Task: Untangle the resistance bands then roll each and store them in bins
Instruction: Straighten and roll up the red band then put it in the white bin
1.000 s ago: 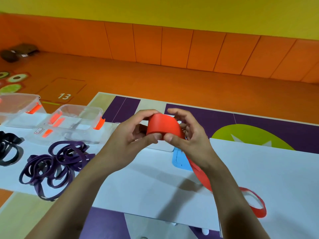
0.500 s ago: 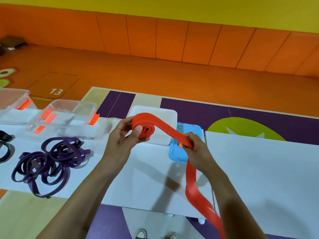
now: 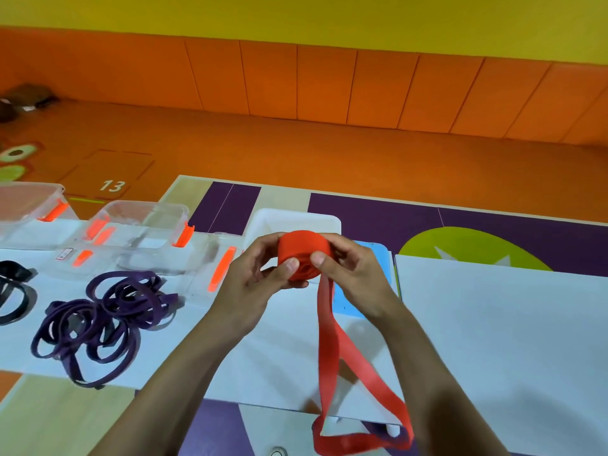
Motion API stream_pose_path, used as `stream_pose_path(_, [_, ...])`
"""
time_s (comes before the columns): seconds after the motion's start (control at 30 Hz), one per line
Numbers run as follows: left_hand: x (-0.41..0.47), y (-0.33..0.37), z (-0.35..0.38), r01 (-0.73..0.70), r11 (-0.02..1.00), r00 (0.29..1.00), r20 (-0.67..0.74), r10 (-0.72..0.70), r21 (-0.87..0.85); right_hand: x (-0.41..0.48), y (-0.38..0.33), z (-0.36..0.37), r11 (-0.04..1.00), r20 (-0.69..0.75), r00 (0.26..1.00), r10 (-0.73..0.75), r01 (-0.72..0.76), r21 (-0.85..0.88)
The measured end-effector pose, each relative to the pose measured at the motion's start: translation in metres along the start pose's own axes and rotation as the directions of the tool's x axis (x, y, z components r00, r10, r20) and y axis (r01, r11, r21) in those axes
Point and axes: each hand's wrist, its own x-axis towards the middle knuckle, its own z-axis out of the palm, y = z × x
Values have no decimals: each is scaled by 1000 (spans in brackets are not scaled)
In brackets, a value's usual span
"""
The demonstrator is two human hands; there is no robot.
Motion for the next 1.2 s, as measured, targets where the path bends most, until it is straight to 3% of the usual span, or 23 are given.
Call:
stream_pose_path(0.2, [-1, -3, 3, 65, 974, 994, -70, -82, -217, 1, 6, 12, 1000, -51, 998, 27, -26, 18])
stream_pose_path(0.4, [-5, -12, 1, 148, 958, 984, -61, -168, -244, -1, 16, 14, 973, -30, 998, 55, -60, -223])
stream_pose_path(0.47, [-5, -8, -6, 187, 969, 980, -35, -195, -160, 2, 11, 10, 966, -5, 999, 53, -53, -253])
stream_pose_path(0.53, [-2, -1, -16, 183, 979, 983, -8, -183, 85, 4, 3, 2, 962, 52, 996, 75, -58, -266])
stream_pose_path(0.63, [1, 14, -30, 71, 899, 991, 75, -114, 432, 1, -1, -3, 944, 149, 982, 120, -66, -324])
stream_pose_path(0.77, [6, 37, -34, 25, 806, 948, 241, -206, 591, -2, -3, -5, 923, 133, 984, 117, -58, -381])
stream_pose_path(0.87, [4, 41, -32, 10, 751, 933, 264, -244, 660, -3, -4, -4, 931, 111, 989, 95, -49, -361])
stream_pose_path(1.03, [2, 30, -24, 8, 849, 970, 203, -136, 528, -3, -2, -4, 986, -13, 1000, 4, -6, -167])
stream_pose_path(1.2, [3, 18, -18, 24, 930, 989, 124, -75, 366, -1, 2, -3, 996, -93, 996, 4, -12, -94])
